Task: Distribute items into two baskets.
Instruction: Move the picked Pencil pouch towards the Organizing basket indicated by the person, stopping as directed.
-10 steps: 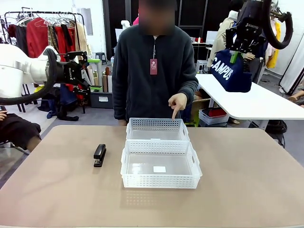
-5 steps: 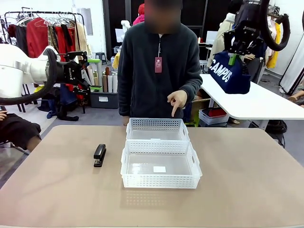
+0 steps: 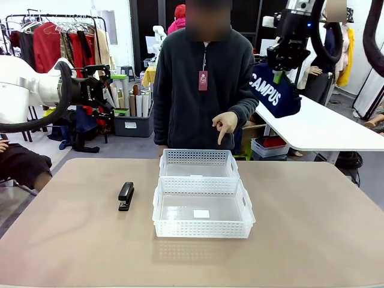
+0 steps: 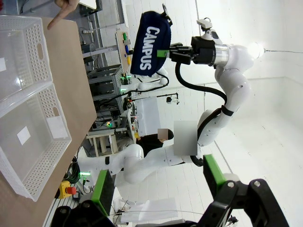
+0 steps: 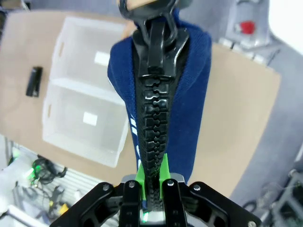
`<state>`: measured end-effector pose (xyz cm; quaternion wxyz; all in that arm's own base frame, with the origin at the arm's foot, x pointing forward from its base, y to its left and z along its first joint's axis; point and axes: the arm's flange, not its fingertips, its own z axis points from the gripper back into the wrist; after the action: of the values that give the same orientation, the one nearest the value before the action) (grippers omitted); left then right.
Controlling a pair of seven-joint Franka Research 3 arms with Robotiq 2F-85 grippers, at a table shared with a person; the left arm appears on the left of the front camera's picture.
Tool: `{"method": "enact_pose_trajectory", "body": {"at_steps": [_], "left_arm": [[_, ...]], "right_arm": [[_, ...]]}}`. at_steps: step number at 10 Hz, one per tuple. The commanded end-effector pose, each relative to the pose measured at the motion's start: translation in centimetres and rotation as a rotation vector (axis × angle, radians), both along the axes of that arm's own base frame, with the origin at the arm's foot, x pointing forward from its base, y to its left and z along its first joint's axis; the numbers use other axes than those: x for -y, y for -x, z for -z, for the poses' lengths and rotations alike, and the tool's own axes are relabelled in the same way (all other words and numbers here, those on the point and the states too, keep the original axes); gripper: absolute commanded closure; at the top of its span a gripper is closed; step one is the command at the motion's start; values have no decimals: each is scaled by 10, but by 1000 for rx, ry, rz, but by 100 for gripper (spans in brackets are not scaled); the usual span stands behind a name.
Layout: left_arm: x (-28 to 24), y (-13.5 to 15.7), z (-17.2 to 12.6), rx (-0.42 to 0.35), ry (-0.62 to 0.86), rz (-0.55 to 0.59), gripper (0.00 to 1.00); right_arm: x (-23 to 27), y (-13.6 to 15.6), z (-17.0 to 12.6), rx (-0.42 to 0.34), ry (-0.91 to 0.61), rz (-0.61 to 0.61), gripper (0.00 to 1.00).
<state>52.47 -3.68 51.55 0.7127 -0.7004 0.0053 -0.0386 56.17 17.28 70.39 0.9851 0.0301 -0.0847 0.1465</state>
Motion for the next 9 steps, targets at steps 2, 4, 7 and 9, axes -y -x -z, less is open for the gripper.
{"method": "enact_pose_trajectory", "body": {"at_steps": [2, 4, 7, 9], "left_arm": [[-1, 1, -1, 1, 2, -2, 0], [-1, 1, -1, 1, 2, -2, 0], [-1, 1, -1, 1, 2, -2, 0], [-1, 1, -1, 1, 2, -2, 0]], "right_arm": [[-39, -21, -17, 177, 85, -175, 100], [-67, -32, -6, 242, 112, -293, 100], [-109, -37, 17, 296, 112, -525, 100], [-122, -34, 31, 276, 162, -739, 100]]}}
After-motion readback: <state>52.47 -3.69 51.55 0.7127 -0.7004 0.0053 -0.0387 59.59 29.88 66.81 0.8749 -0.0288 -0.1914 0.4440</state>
